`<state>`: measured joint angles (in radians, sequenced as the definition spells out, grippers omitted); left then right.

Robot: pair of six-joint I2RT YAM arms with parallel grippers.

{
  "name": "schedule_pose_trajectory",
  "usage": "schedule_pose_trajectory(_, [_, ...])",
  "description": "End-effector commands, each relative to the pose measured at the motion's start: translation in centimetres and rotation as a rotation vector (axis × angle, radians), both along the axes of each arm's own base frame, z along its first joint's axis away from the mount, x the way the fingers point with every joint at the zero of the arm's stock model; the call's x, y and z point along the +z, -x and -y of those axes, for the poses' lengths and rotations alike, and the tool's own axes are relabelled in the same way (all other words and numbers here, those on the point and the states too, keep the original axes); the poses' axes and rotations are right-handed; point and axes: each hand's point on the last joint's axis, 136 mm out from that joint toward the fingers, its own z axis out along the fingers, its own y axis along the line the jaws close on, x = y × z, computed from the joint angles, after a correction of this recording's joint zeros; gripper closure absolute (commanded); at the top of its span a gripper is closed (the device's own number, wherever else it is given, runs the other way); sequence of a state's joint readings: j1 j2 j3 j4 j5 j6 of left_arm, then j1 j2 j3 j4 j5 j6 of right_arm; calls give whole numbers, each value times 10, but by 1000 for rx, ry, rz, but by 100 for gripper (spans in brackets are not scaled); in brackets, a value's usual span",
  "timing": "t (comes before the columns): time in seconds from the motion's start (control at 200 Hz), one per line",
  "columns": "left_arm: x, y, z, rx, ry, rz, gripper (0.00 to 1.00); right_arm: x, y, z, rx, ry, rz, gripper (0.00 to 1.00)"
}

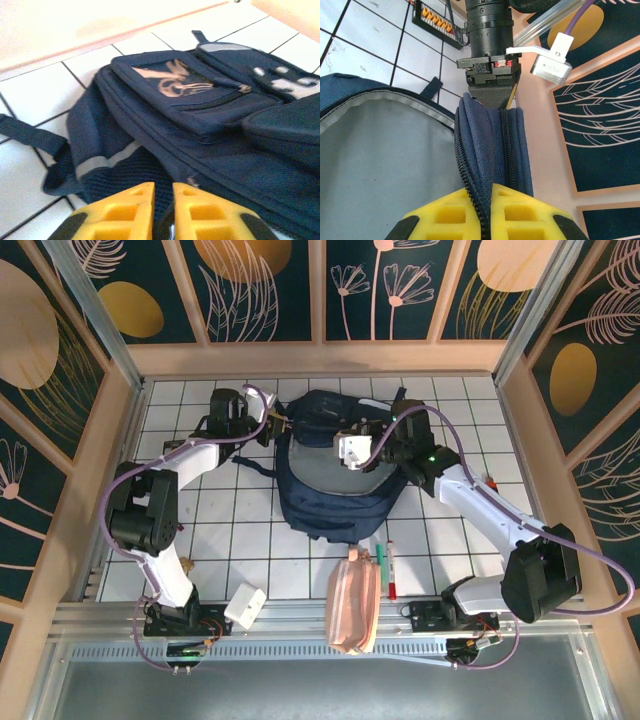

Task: Pack the student bag
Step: Unzip the student bag at the top-center of the table, then open the student bag at the top-center of the table.

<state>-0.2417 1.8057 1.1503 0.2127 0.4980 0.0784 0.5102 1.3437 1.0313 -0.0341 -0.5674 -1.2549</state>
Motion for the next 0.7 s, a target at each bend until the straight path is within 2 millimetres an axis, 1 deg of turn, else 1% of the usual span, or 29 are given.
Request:
schedule_pose_trajectory(0.0, [21, -12, -42, 142, -97, 97, 56, 61, 7, -13, 101, -144, 119, 100])
schedule_pose_trajectory(0.005, [23, -12, -42, 143, -97, 104, 52, 60, 7, -13, 102, -144, 117, 100])
schedule_pose_trajectory(0.03, [21, -11, -46, 152, -106, 109, 47, 62, 6, -13, 104, -150, 117, 100])
schedule_pose_trajectory(0.04, [31, -9, -48, 156, -103, 134, 44, 63, 5, -13, 104, -152, 117, 100])
schedule_pose_trajectory(0.075, [42, -6, -52, 161, -104, 171, 33, 64, 4, -14, 109, -157, 118, 100])
schedule_pose_trajectory(0.13, [58, 2, -55, 152, -96, 227, 26, 67, 2, -15, 116, -166, 116, 100])
schedule_pose_trajectory(0.19, [76, 18, -48, 78, -82, 289, 24, 69, 0, -17, 126, -174, 111, 100])
schedule_pose_trajectory(0.245, [88, 40, -35, -50, -80, 358, 22, 70, -3, -18, 130, -183, 105, 100])
schedule_pose_trajectory(0.26, [96, 47, -30, -98, -80, 395, 22, 71, -4, -18, 131, -186, 102, 100])
schedule_pose_trajectory(0.265, [91, 51, -29, -116, -86, 396, 22, 71, -4, -18, 131, -187, 101, 100])
schedule_pose_trajectory(0.28, [89, 62, -24, -173, -91, 414, 22, 71, -5, -18, 133, -188, 96, 100])
schedule_pose_trajectory(0.315, [88, 86, -15, -299, -115, 490, 10, 71, -7, -19, 137, -195, 81, 100])
schedule_pose_trajectory(0.35, [90, 105, -8, -388, -121, 568, 7, 71, -9, -19, 145, -201, 63, 100])
schedule_pose_trajectory(0.375, [93, 111, -7, -405, -111, 603, 2, 72, -9, -19, 151, -205, 48, 100])
schedule_pose_trajectory(0.455, [98, 119, 1, -453, -107, 652, 1, 71, -12, -21, 167, -218, 10, 100])
schedule_pose_trajectory(0.525, [94, 119, 15, -504, -179, 657, 1, 67, -14, -23, 172, -225, -19, 100])
schedule_pose_trajectory(0.611, [95, 111, 31, -505, -270, 717, 1, 62, -16, -25, 171, -230, -47, 100])
schedule_pose_trajectory(0.696, [104, 100, 41, -475, -260, 785, 1, 56, -17, -24, 163, -231, -63, 100])
